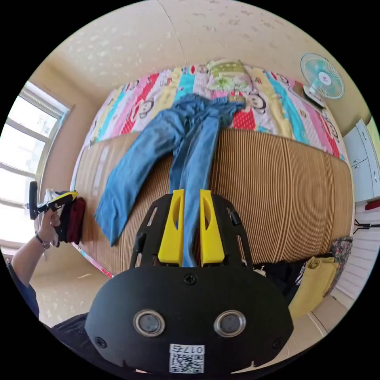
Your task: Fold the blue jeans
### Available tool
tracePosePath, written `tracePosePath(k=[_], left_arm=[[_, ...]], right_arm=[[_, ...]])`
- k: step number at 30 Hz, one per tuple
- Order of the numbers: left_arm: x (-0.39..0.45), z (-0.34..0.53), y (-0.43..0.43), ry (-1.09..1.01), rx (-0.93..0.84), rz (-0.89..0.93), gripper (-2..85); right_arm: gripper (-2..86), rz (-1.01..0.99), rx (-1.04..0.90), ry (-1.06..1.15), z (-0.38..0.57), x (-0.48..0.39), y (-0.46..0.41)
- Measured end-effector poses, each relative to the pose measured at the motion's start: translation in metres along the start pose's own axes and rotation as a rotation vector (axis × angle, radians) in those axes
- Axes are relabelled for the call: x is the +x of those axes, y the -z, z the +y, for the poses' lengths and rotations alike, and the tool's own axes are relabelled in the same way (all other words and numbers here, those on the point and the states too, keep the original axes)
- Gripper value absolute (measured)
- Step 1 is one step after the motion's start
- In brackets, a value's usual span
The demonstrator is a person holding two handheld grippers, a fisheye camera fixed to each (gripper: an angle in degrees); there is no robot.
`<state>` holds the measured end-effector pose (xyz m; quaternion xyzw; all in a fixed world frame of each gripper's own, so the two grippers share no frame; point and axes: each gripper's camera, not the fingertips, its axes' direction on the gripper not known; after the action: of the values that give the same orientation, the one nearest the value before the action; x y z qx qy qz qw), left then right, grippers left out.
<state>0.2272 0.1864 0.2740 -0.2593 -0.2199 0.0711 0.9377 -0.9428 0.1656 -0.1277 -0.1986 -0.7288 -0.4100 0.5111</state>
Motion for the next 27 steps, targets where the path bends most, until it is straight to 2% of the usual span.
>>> tracePosePath(k=[3,6,8,11,12,13,14,18,20,22,24,26,27], left_arm=[[-0.034,0.011,-0.026,0.006,-0.052,0.021,6.6],[-0.042,0.008,-0.039,-0.091,-0.085,-0.008,6.8],[-0.048,0.008,-0.062,-0.163,-0.171,-0.052,7.2],[-0.062,0.031,-0.106,-0.2,-0.342,-0.149,6.8],[-0.066,0.04,-0.109,-0.197,-0.331,-0.166,6.3],[-0.073,0.06,-0.1,-0.166,-0.221,-0.181,4.1],[-0.083,0.077,-0.099,-0.115,-0.193,-0.179,0.7],[-0.107,0.122,-0.094,0.023,-0.209,-0.111,-0.6],[-0.114,0.151,-0.095,0.012,-0.271,-0.068,-0.8],[-0.119,0.172,-0.092,0.028,-0.289,-0.02,-0.8],[-0.125,0.189,-0.091,0.048,-0.304,0.038,-0.8],[-0.135,0.211,-0.1,0.086,-0.405,-0.004,-0.7],[-0.138,0.216,-0.095,0.094,-0.365,-0.006,-0.7]], right_arm=[[6.8,0.041,-0.125,0.024,0.057,-0.006,-0.065],[7.7,0.019,-0.16,0.002,0.09,-0.008,-0.089],[8.5,-0.049,-0.158,-0.026,0.101,-0.007,-0.093],[9.2,0.084,-0.206,-0.043,0.112,-0.005,-0.103],[9.2,0.152,-0.257,-0.053,0.118,-0.001,-0.112],[9.0,0.181,-0.313,-0.068,0.126,0.007,-0.122],[8.5,0.179,-0.323,-0.068,0.13,0.011,-0.123],[5.3,-0.036,-0.391,-0.082,0.147,0.039,-0.11],[4.8,-0.305,-0.335,-0.059,0.158,0.051,-0.09],[4.2,-0.725,-0.16,-0.065,0.19,0.078,-0.055],[3.8,-0.849,-0.112,-0.177,0.219,0.109,-0.051],[3.3,-0.793,-0.112,-0.318,0.252,0.14,-0.055],[3.1,-0.736,-0.14,-0.396,0.271,0.159,-0.062]])
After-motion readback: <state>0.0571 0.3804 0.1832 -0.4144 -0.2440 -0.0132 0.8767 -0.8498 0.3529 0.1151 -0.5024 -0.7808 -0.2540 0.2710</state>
